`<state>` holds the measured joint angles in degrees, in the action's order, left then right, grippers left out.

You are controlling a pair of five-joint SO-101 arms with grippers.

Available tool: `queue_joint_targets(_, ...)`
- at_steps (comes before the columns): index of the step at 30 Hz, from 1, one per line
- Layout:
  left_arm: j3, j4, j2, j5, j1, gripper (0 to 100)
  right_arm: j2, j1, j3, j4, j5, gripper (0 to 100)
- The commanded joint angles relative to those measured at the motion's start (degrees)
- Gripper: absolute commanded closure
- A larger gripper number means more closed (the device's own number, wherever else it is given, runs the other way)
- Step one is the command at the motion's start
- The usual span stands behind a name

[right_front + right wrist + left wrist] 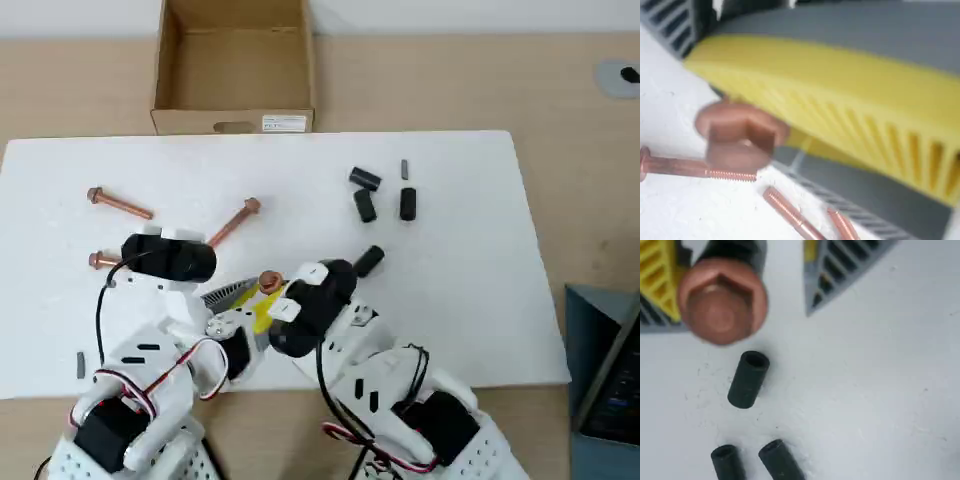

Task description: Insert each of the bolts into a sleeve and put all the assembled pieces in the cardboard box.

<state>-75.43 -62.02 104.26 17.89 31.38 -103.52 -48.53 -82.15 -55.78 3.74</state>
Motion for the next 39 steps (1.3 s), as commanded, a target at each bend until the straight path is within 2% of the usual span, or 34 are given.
queue_joint_targets(1, 5.0, 0.1, 0.2, 0.0, -0.7, 82, -8.4, -0.5, 2.4, 1.8, -0.2, 98.9)
queue_joint_targets(11, 10.2, -0.2, 0.1, -0.1, -0.7, 83, -8.4, -0.4, 2.3, 1.8, 0.0, 98.9)
queue_joint_targets(13, 10.9, -0.2, 0.1, -0.4, -0.8, 87, -8.4, -0.4, 2.3, 1.8, 0.0, 98.9)
queue_joint_targets(16, 12.3, -0.2, 0.1, -3.9, -0.8, 100, -8.4, -0.3, 2.3, 1.8, 0.0, 98.9)
queue_joint_targets(17, 12.7, -0.2, 0.1, -5.2, -1.4, 99, -8.4, 0.1, 2.3, 1.8, 0.1, 98.9)
queue_joint_targets(20, 13.1, 0.2, 0.1, -7.9, -7.1, 100, -8.4, 3.5, 2.6, 1.8, 0.1, 98.9)
queue_joint_targets(23, 11.7, 0.1, 0.2, -10.3, -15.6, 100, -8.3, 8.4, 2.9, 1.8, 0.2, 98.9)
queue_joint_targets(30, 0.3, 0.3, 0.2, -13.6, -34.7, 100, -5.8, 20.4, 6.0, 1.7, 1.3, 98.9)
queue_joint_targets(34, -7.6, 0.4, 0.2, -13.8, -38.9, 100, -5.6, 26.2, 7.3, 0.9, 2.6, 98.9)
queue_joint_targets(39, -14.9, 0.4, 0.3, -13.8, -39.7, 100, 1.2, 26.8, 13.5, -1.8, 2.6, 98.9)
